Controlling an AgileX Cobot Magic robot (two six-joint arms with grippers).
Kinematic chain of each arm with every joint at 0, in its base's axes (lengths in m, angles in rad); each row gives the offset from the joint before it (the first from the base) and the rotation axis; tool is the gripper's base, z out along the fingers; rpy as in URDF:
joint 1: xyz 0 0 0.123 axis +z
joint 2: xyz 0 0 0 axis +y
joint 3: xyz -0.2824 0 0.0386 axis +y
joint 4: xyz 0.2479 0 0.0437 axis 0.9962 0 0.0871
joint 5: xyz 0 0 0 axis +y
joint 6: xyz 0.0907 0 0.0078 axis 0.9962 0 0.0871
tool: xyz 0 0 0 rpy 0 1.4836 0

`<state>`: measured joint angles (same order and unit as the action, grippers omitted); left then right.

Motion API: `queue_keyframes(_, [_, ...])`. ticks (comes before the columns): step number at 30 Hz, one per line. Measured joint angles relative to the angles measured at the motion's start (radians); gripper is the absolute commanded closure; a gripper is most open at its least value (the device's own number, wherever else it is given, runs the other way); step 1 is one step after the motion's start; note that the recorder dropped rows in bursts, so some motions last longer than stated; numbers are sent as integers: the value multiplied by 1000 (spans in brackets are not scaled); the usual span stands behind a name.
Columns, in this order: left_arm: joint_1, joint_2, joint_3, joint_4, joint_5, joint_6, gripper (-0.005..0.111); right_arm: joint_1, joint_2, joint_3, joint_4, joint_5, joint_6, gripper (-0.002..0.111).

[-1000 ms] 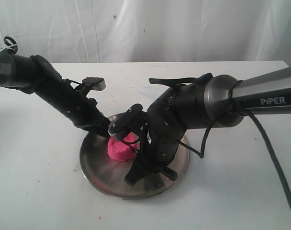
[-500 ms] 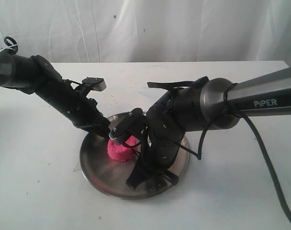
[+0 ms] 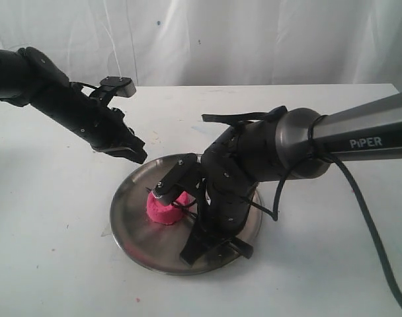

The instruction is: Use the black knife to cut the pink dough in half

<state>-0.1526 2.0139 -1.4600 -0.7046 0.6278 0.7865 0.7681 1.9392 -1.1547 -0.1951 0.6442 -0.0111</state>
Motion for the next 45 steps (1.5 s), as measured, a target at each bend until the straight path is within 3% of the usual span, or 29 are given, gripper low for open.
queue_keyframes(28, [0, 0, 0, -6, 38, 0, 107, 0, -15, -29, -36, 209, -2, 108])
queue_keyframes(45, [0, 0, 0, -6, 50, 0, 107, 0, -15, -29, -93, 156, 82, 108])
